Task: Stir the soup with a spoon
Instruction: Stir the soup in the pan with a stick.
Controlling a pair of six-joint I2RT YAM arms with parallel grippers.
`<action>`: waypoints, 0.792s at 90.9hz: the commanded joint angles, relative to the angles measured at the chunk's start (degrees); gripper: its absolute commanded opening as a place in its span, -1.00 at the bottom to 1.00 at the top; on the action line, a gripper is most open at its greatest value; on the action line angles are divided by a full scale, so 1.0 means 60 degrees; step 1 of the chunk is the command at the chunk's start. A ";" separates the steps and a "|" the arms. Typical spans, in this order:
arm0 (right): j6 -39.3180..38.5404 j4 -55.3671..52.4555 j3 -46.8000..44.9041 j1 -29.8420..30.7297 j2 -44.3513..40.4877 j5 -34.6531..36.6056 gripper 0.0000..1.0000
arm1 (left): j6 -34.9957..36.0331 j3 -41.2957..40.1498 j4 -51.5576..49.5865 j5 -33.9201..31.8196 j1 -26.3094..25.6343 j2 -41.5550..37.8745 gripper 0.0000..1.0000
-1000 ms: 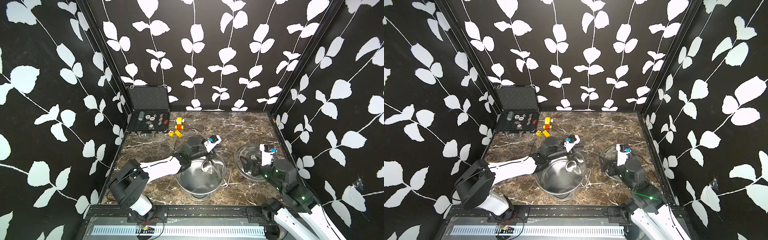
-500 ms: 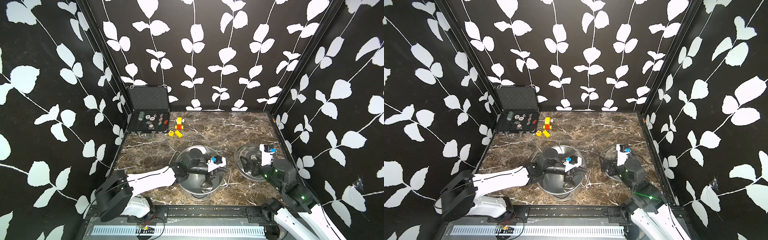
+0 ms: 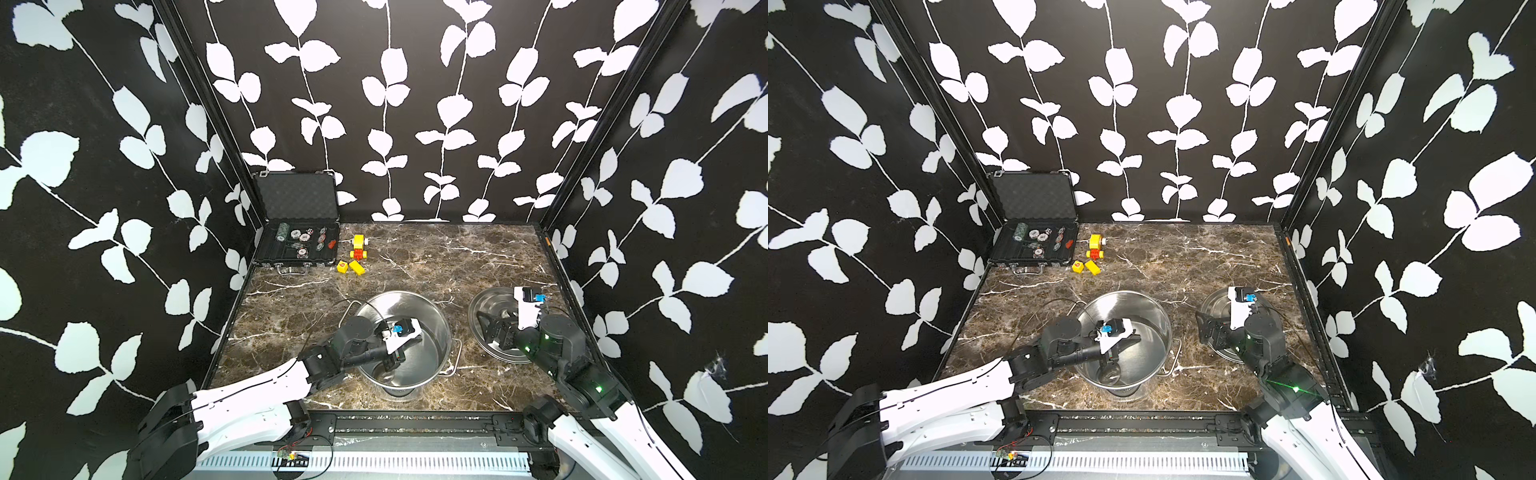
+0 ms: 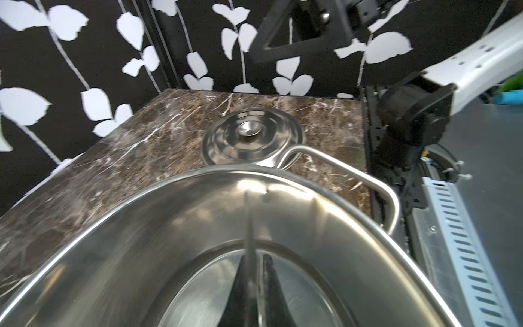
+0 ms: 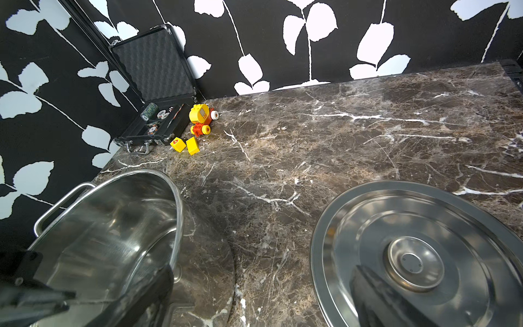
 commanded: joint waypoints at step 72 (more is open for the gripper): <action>0.0154 0.0140 0.0918 0.0041 0.0700 -0.0274 0.99 | 0.3036 0.3870 -0.0302 0.2481 0.0870 0.4005 -1.00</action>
